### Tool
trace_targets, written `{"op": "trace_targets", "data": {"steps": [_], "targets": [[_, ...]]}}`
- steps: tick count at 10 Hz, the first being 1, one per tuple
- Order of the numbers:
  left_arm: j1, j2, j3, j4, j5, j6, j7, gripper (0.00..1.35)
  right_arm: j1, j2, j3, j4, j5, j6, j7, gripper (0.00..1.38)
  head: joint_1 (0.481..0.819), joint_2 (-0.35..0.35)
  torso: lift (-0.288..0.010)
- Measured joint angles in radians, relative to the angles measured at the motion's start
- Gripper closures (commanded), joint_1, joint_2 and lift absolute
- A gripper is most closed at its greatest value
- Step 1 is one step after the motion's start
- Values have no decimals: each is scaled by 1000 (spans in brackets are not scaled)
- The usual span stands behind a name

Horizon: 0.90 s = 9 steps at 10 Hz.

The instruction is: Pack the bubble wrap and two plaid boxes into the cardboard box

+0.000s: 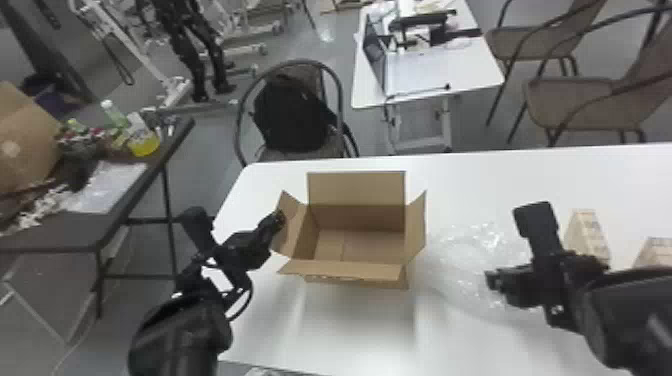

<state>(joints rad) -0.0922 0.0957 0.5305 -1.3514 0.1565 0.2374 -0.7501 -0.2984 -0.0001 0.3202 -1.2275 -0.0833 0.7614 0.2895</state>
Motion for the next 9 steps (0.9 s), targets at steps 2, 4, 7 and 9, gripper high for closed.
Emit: {"op": "trace_targets", "data": {"steps": [2, 4, 7, 9], "targets": [[5, -4, 9, 0, 5, -8, 1, 1219, 41, 0, 1, -99, -13, -16, 2, 1075, 695, 350, -50], [9, -8, 16, 0, 8, -14, 3, 1219, 104, -17, -2, -275, -21, -22, -6, 1075, 695, 350, -50], [19, -13, 25, -4, 17, -19, 5, 1219, 212, -49, -65, -596, -18, 21, -18, 1075, 695, 350, -50], [21, -17, 32, -9, 17, -21, 10, 1219, 215, -56, -77, -716, -68, 21, -9, 1075, 695, 350, -50]]}}
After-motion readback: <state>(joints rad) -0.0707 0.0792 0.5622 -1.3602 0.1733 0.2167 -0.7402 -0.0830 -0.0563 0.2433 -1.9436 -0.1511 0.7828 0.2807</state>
